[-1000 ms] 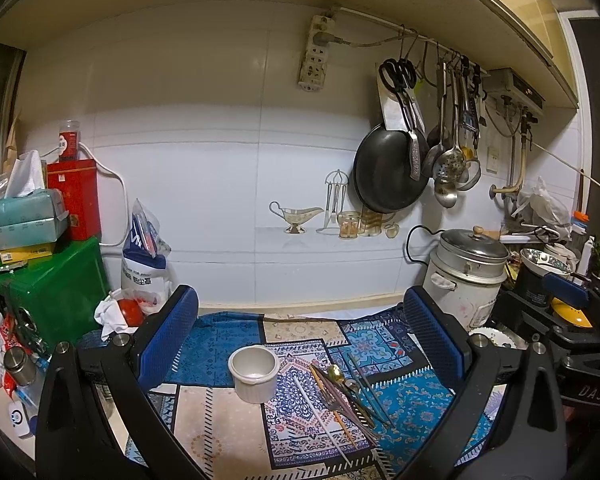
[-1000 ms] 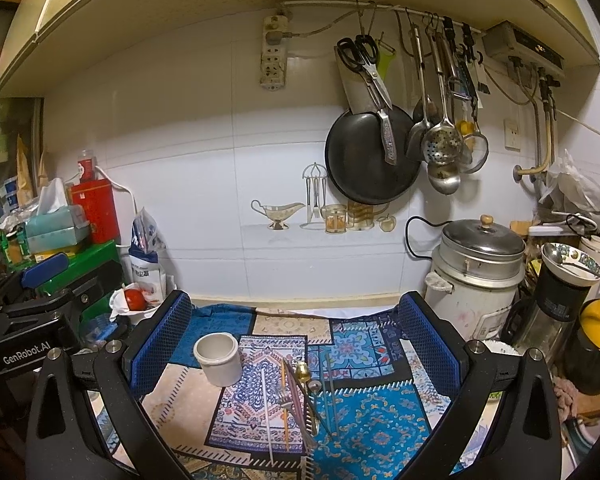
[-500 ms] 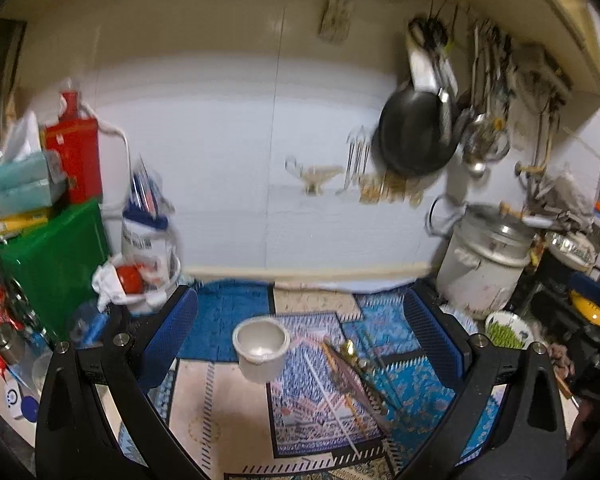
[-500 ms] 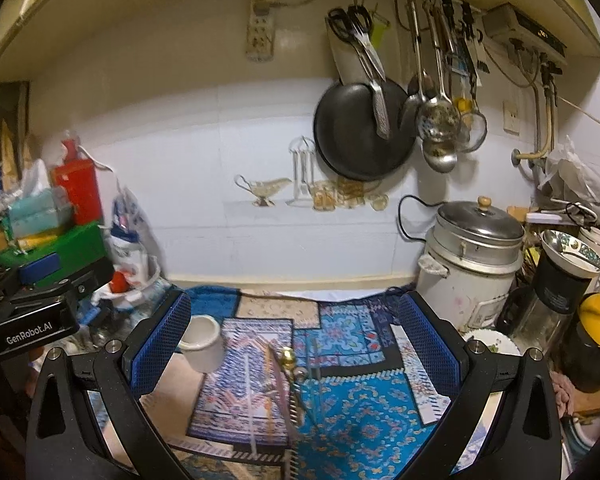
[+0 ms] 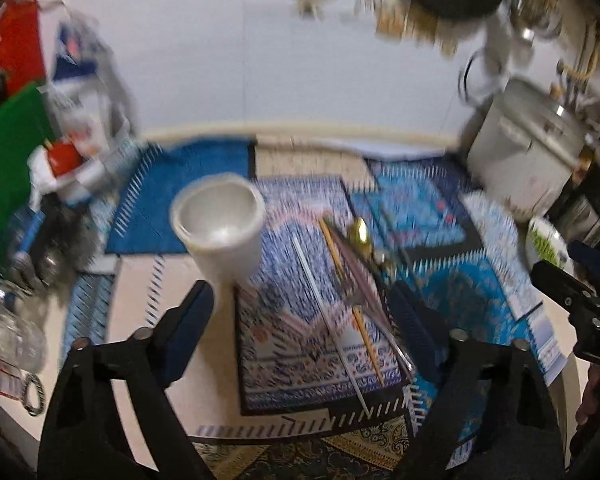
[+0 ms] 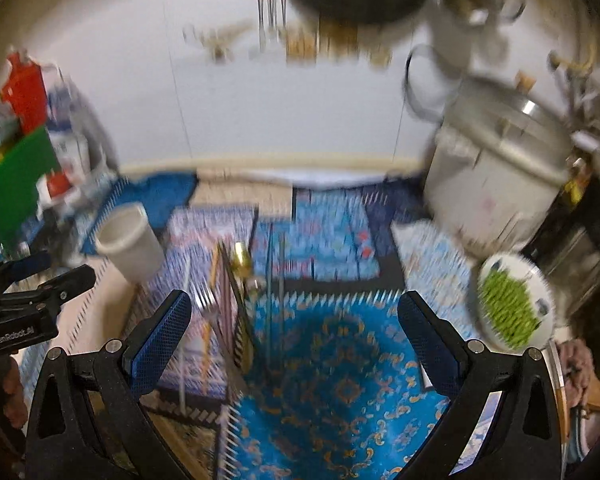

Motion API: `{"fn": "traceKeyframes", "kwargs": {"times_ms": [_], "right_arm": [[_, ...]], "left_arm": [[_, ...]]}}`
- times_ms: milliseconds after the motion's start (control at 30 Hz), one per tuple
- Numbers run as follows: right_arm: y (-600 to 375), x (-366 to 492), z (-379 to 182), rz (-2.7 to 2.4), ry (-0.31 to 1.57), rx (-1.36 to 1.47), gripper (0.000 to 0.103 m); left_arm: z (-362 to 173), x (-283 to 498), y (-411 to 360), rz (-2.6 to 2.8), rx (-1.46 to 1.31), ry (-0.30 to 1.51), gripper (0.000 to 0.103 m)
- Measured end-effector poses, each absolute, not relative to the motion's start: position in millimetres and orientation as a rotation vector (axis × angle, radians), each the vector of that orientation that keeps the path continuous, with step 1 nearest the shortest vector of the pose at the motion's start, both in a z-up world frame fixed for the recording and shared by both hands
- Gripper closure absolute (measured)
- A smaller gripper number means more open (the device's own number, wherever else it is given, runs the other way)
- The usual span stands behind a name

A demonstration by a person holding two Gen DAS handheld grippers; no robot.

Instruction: Organize utensils

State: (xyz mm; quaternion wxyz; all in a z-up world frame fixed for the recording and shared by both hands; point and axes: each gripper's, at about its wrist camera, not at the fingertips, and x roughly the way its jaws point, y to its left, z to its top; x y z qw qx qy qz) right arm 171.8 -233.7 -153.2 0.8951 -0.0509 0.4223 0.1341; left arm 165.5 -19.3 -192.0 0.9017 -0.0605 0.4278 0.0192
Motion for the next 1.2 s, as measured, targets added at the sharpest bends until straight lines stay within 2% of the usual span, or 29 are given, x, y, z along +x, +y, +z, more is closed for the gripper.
{"fn": "traceKeyframes", "kwargs": {"times_ms": [167,233,333,500,567,633,800,933,1200], "right_arm": [[-232.9,200.9,-194.2,0.375,1.031,-0.124,0.021],[-228.9,211.6,-204.3,0.429,1.074,-0.121,0.03],[-220.1,222.3,-215.2,0.502,1.108,-0.128,0.032],[-199.5,237.7,-230.6,0.633,1.147,-0.163,0.047],[-193.9,243.1,-237.0,0.669,1.162,-0.171,0.054],[-188.4,247.9,-242.6,0.704,1.182,-0.182,0.067],[-173.3,263.1,-254.1,0.796,1.234,-0.173,0.082],[-158.2,272.8,-261.1,0.82,1.246,-0.206,0.084],[-135.1,292.9,-276.0,0.827,1.263,-0.263,0.085]], "left_arm": [[-237.4,189.1,-28.1,0.044,-0.158,1.017,0.034],[-253.7,197.6,-28.3,0.045,-0.187,1.067,0.044],[-272.6,206.4,-30.4,0.053,-0.196,1.127,0.051],[-289.8,217.9,-31.7,0.073,-0.202,1.169,0.062],[-293.9,221.5,-31.8,0.078,-0.218,1.175,0.068],[-296.2,225.4,-32.4,0.081,-0.221,1.179,0.074],[-302.9,239.8,-36.8,0.035,-0.242,1.201,0.082],[-310.4,248.2,-38.8,0.039,-0.243,1.222,0.089],[-312.3,254.0,-27.3,0.058,-0.308,1.2,0.096]]}}
